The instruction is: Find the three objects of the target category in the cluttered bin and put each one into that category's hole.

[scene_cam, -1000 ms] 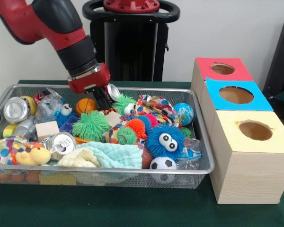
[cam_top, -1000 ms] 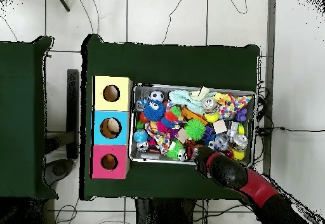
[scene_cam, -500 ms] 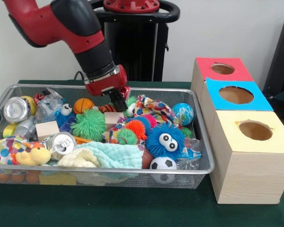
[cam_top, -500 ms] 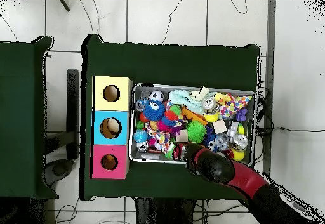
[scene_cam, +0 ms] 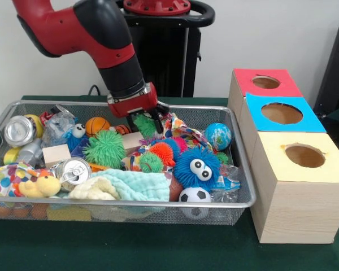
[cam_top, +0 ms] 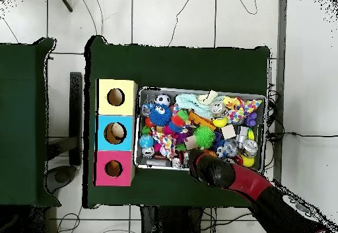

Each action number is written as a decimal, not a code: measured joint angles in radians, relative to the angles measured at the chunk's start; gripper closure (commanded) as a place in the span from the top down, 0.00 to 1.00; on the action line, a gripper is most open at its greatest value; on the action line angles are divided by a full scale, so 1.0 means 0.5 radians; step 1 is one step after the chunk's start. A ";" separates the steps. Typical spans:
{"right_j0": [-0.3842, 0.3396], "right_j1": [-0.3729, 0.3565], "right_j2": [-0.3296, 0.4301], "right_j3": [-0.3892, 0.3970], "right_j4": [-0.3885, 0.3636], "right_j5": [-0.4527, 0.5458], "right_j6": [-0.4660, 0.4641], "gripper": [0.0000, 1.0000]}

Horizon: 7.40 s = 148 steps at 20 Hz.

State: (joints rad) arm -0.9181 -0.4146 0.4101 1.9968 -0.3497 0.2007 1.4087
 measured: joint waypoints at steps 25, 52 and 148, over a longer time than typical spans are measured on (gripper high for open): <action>0.621 -0.110 -0.613 -0.253 0.134 0.062 0.000 1.00; 0.202 -0.339 -0.452 0.165 0.256 0.027 -0.001 1.00; 0.125 -0.059 -0.611 0.088 0.297 -0.594 0.012 1.00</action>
State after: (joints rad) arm -0.8554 -0.4442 0.1045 2.0408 -0.2011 -0.0963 1.4149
